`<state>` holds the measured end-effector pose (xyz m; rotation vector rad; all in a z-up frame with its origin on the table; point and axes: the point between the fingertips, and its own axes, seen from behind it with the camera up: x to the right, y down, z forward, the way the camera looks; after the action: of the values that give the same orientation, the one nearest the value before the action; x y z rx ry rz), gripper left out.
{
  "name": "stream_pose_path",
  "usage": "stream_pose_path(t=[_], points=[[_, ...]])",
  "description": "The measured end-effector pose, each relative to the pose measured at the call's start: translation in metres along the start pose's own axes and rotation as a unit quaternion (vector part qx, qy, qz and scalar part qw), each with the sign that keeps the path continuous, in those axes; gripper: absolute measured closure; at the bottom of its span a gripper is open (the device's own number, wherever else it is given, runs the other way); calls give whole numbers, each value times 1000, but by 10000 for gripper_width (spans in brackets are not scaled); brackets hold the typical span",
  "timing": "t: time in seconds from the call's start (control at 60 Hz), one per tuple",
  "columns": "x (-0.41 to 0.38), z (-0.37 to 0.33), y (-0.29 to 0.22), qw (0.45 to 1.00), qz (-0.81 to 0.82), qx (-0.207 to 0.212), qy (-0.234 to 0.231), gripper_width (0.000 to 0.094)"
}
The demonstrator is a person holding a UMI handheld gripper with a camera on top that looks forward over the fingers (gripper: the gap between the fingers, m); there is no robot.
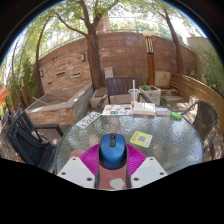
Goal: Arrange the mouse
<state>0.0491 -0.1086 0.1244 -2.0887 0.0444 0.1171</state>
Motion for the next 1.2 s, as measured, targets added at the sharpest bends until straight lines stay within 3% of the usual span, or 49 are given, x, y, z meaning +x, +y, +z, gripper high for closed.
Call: stream_pose_path(t=[0.133, 0.3, 0.333, 0.4, 0.433, 0.567, 0.75, 0.917, 1.2], points=[[-37, 33, 86, 998, -12, -67, -9, 583], [-41, 52, 123, 994, -19, -105, -5, 408], [-40, 48, 124, 994, -24, -103, 2, 342], [-43, 32, 113, 995, -38, -94, 6, 71], [-46, 21, 104, 995, -44, -90, 8, 112], [-53, -35, 55, 996, -50, -67, 20, 86], [-78, -119, 26, 996, -52, -65, 28, 82], [-89, -168, 24, 995, -56, -68, 43, 83], [-88, -190, 32, 993, -69, -70, 61, 85]])
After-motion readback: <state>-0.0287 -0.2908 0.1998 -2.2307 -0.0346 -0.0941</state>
